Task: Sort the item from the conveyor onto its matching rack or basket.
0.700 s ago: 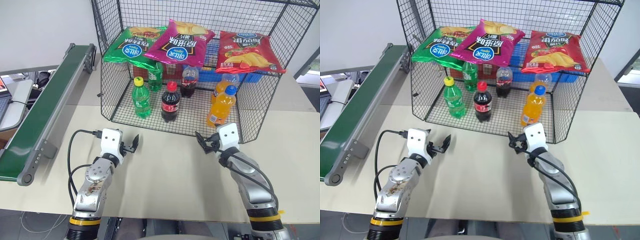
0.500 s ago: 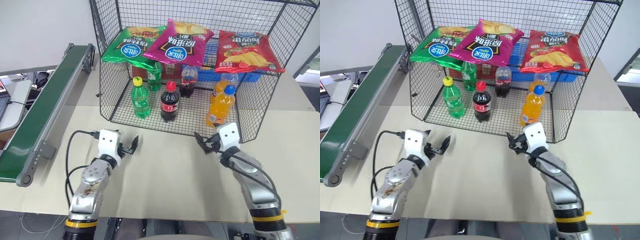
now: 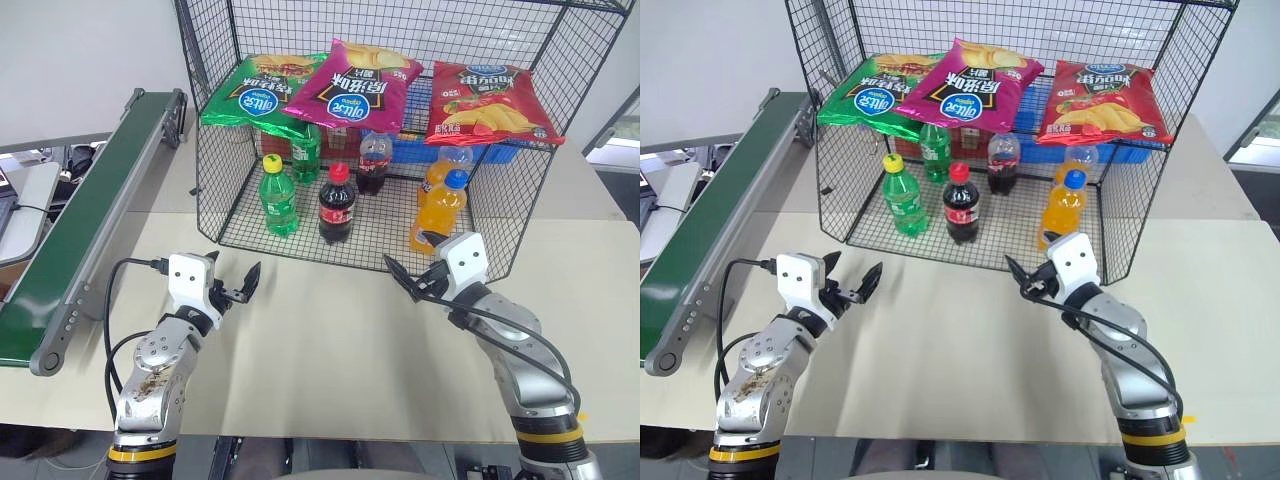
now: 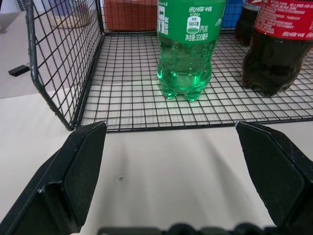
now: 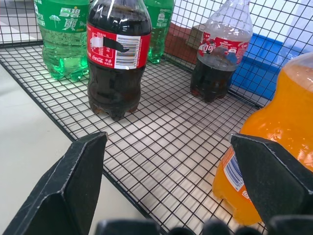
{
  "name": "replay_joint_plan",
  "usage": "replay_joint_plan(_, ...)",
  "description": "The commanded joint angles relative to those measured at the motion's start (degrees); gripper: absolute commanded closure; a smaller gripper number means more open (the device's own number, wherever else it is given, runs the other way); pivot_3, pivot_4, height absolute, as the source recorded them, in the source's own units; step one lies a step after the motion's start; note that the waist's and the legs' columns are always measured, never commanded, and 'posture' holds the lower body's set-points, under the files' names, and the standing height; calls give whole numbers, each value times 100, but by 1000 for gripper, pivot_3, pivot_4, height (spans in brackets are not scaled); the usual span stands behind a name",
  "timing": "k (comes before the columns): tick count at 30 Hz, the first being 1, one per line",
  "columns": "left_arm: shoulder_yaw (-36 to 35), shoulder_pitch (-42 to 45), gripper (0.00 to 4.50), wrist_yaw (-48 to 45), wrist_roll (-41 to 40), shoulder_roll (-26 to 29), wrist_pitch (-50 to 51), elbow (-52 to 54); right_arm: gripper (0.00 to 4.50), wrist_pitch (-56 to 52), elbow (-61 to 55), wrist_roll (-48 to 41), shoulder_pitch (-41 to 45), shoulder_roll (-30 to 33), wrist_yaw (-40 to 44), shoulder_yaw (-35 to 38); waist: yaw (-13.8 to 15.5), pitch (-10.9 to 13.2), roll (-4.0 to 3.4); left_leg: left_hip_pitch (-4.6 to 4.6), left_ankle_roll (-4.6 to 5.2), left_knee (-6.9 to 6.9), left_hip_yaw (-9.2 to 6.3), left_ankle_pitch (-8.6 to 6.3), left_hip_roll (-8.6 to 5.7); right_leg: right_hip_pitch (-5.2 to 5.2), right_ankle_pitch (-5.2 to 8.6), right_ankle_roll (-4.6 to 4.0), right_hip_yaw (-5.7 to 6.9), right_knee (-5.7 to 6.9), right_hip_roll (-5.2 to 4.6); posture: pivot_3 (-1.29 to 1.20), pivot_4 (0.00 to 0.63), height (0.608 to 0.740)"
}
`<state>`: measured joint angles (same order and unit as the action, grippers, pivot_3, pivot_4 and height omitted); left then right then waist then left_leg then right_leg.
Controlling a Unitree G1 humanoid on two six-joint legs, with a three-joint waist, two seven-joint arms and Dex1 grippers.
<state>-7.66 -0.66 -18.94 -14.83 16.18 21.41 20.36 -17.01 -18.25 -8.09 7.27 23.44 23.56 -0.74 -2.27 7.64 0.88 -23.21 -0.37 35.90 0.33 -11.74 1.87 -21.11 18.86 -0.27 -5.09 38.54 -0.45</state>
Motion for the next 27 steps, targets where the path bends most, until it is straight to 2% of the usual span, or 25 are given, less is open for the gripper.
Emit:
replay_joint_plan(1,-33,78,0,-101,-11,110,-179,43,89,-2,-199,-10,58,-9,-37,100,0,0,0,0,0,0,0,0,0,0,0,0,0,0,0,0,150,740)
replay_joint_plan(27,-86,332,0,-334,-11,344,-358,-213,89,38,-185,57,122,-97,-162,72,-4,0,0,0,0,0,0,0,0,0,0,0,0,0,0,0,150,740)
